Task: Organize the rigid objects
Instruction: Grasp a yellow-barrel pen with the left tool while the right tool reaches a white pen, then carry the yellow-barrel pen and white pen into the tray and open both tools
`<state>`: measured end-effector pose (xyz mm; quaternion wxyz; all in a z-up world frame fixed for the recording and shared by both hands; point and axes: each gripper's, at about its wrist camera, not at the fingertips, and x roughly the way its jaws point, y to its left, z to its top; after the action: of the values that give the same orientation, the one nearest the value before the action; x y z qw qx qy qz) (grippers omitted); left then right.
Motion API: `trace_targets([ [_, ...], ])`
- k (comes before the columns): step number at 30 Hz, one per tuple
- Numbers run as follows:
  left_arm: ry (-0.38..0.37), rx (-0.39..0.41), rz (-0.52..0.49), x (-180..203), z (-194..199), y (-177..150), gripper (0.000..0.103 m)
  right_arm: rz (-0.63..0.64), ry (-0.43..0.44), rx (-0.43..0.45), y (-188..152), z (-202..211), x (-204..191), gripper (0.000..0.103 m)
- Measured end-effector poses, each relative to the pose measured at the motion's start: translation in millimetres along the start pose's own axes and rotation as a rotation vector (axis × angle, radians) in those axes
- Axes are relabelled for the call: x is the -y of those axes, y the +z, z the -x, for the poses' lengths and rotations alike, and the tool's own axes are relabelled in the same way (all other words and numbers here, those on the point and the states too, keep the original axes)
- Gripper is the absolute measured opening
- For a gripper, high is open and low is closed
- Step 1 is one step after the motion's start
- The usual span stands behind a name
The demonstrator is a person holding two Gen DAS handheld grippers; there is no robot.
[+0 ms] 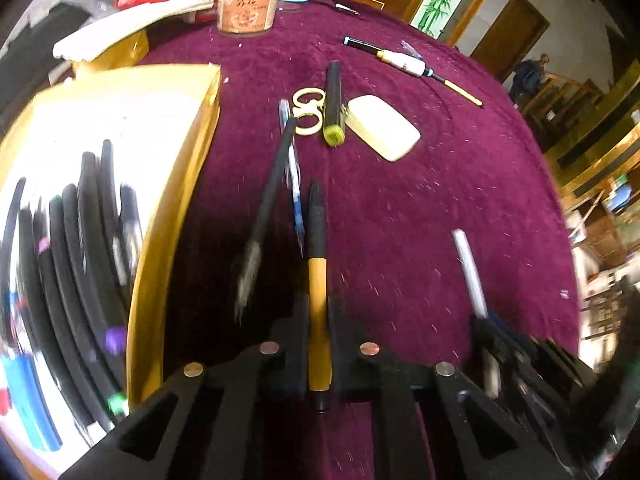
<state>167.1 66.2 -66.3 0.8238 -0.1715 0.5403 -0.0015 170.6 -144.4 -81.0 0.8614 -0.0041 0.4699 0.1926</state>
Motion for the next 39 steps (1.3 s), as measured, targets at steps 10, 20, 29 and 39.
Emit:
trace_targets([
  [10, -0.178, 0.113, 0.122, -32.1, 86.3, -50.9, 0.007, -0.019, 0.127, 0.044, -1.2, 13.5, 5.5, 0.009],
  [20, -0.105, 0.286, 0.331, -125.9, 149.5, -57.7, 0.007, 0.083, 0.369, 0.035, 11.7, 30.9, -86.7, 0.009],
  [29, -0.107, 0.254, 0.418, -166.5, 122.0, -57.2, 0.007, 0.206, 0.441, -0.021, 32.6, 4.9, -175.9, 0.009],
  [39, -0.145, 0.259, 0.479, -199.7, 109.4, -22.7, 0.007, 0.244, 0.414, -0.077, 46.1, -27.4, -211.7, 0.009],
])
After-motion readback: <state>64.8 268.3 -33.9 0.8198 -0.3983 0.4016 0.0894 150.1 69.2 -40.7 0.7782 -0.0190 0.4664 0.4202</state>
